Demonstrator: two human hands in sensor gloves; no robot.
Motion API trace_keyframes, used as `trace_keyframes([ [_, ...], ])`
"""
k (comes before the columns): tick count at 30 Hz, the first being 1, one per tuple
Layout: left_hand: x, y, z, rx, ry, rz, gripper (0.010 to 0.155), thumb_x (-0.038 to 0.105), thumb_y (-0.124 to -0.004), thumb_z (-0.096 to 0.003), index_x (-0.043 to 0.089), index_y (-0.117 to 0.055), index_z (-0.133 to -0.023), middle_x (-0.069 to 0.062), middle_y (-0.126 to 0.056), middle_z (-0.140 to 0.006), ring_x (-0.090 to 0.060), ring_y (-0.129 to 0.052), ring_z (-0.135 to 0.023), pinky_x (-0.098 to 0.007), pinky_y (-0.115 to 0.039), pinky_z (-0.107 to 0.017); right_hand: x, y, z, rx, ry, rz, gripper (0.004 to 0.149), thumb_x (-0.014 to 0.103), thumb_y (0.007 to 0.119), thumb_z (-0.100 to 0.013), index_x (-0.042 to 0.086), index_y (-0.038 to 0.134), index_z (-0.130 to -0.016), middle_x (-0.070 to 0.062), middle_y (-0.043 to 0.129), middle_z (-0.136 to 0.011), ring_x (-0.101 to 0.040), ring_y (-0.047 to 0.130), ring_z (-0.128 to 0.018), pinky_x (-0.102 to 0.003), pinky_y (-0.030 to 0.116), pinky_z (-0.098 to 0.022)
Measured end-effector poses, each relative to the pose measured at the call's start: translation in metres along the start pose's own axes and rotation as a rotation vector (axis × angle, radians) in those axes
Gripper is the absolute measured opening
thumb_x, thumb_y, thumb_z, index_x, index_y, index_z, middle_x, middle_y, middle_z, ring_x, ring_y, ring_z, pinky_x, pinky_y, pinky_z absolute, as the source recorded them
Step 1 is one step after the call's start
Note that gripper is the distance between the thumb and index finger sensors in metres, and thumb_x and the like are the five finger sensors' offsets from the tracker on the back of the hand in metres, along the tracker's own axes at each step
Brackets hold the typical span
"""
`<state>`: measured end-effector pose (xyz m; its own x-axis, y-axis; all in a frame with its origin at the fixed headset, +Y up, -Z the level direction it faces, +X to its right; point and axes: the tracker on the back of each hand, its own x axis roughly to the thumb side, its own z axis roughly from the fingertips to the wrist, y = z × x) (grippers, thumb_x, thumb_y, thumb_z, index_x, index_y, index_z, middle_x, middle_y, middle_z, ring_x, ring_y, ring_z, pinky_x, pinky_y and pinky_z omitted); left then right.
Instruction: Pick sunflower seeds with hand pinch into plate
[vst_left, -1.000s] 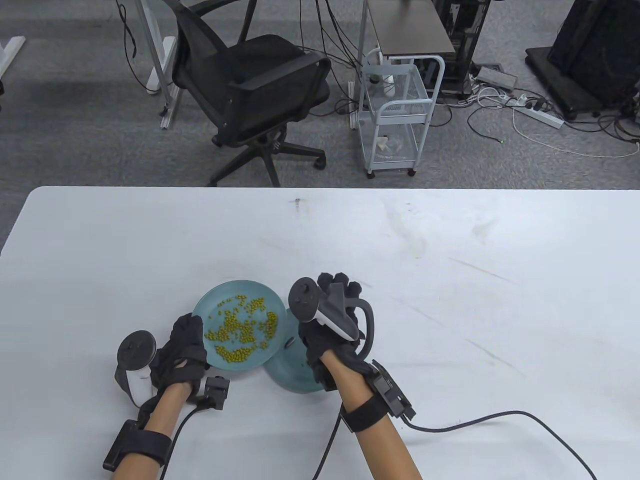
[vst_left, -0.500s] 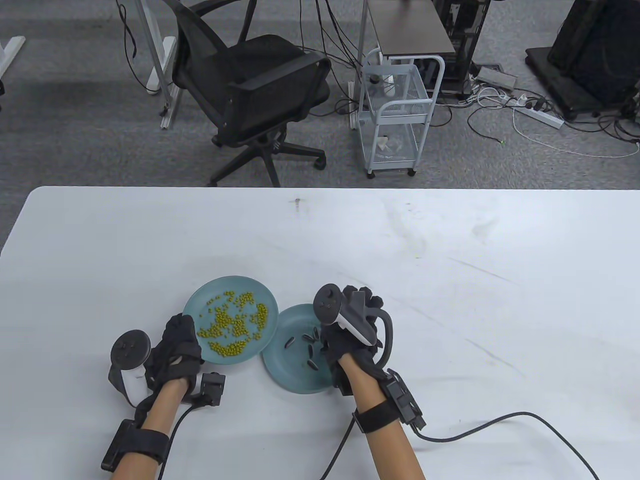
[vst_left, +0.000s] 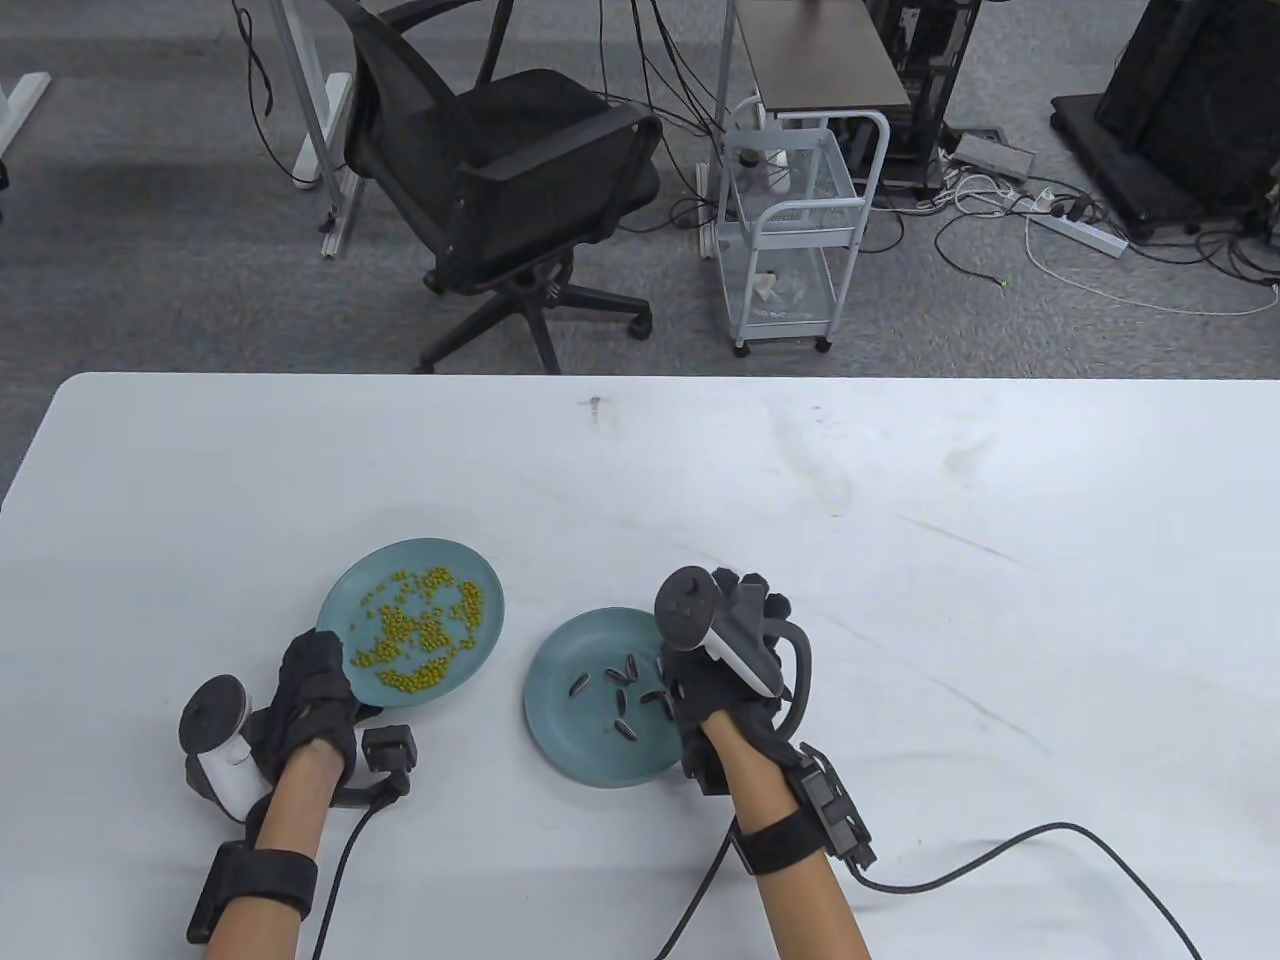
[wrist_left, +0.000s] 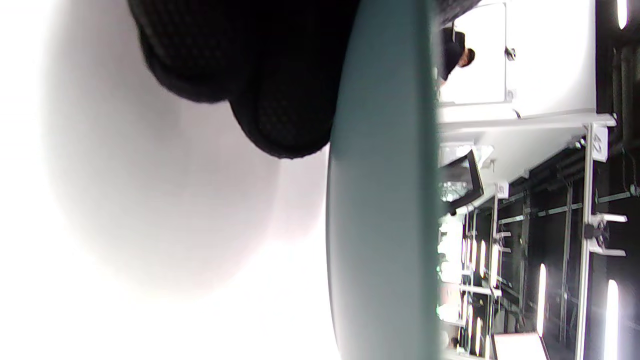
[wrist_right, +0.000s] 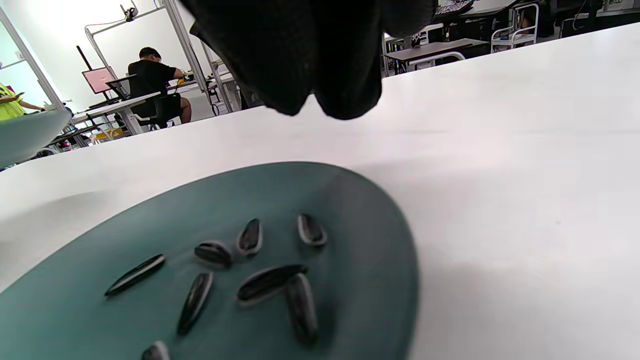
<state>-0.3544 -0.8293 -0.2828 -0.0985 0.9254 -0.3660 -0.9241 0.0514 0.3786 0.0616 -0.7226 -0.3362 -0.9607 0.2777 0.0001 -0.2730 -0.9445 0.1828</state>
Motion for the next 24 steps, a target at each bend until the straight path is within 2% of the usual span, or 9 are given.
trace_keyframes([
  [7, -0.008, 0.02, -0.01, 0.118, 0.077, -0.025, 0.046, 0.036, -0.065, -0.0628, 0.018, -0.052, -0.103, -0.014, -0.069, -0.1, -0.035, -0.095, -0.068, -0.043, -0.081, -0.046, -0.057, -0.01, 0.032, -0.029, 0.022, 0.015, 0.038, 0.022, 0.09, -0.055, -0.006, 0.089, -0.08, -0.036, 0.043, -0.113, -0.068, 0.032, -0.099, -0.08, 0.026, -0.065],
  [14, -0.012, 0.025, -0.02, 0.06, 0.094, -0.009, 0.049, 0.036, -0.065, -0.0633, 0.017, -0.049, -0.106, -0.013, -0.068, -0.101, -0.033, -0.094, -0.069, -0.041, -0.081, -0.048, -0.123, -0.005, 0.058, -0.063, 0.064, -0.083, 0.039, 0.023, 0.089, -0.055, -0.006, 0.088, -0.081, -0.036, 0.044, -0.113, -0.068, 0.033, -0.099, -0.08, 0.026, -0.065],
  [17, -0.012, 0.025, -0.023, 0.05, 0.082, -0.047, 0.052, 0.034, -0.064, -0.0631, 0.015, -0.045, -0.107, -0.015, -0.066, -0.101, -0.033, -0.093, -0.069, -0.041, -0.08, -0.048, -0.138, -0.003, 0.061, -0.074, 0.063, -0.152, 0.04, 0.023, 0.089, -0.054, -0.006, 0.087, -0.081, -0.036, 0.044, -0.112, -0.068, 0.033, -0.098, -0.08, 0.026, -0.065],
  [19, -0.01, 0.026, -0.025, 0.044, 0.058, -0.108, 0.056, 0.035, -0.065, -0.0626, 0.011, -0.042, -0.107, -0.017, -0.064, -0.101, -0.033, -0.092, -0.067, -0.042, -0.078, -0.045, -0.141, -0.003, 0.063, -0.096, 0.036, -0.175, 0.041, 0.025, 0.089, -0.054, -0.005, 0.087, -0.082, -0.036, 0.044, -0.112, -0.068, 0.033, -0.098, -0.08, 0.027, -0.065],
  [22, 0.0, 0.029, -0.024, 0.104, 0.007, -0.293, 0.06, 0.038, -0.065, -0.0621, 0.01, -0.038, -0.107, -0.019, -0.062, -0.101, -0.032, -0.091, -0.064, -0.043, -0.076, -0.043, -0.14, -0.001, 0.062, -0.155, -0.057, -0.225, 0.045, 0.028, 0.087, -0.054, -0.004, 0.085, -0.084, -0.034, 0.045, -0.112, -0.067, 0.035, -0.099, -0.079, 0.028, -0.065],
  [24, 0.009, 0.03, -0.021, 0.137, -0.025, -0.441, 0.065, 0.043, -0.064, -0.0617, 0.011, -0.032, -0.108, -0.022, -0.054, -0.104, -0.035, -0.086, -0.068, -0.045, -0.072, -0.045, -0.142, 0.0, 0.061, -0.176, -0.1, -0.289, 0.049, 0.031, 0.085, -0.054, -0.005, 0.082, -0.088, -0.034, 0.046, -0.112, -0.066, 0.035, -0.099, -0.08, 0.028, -0.064],
])
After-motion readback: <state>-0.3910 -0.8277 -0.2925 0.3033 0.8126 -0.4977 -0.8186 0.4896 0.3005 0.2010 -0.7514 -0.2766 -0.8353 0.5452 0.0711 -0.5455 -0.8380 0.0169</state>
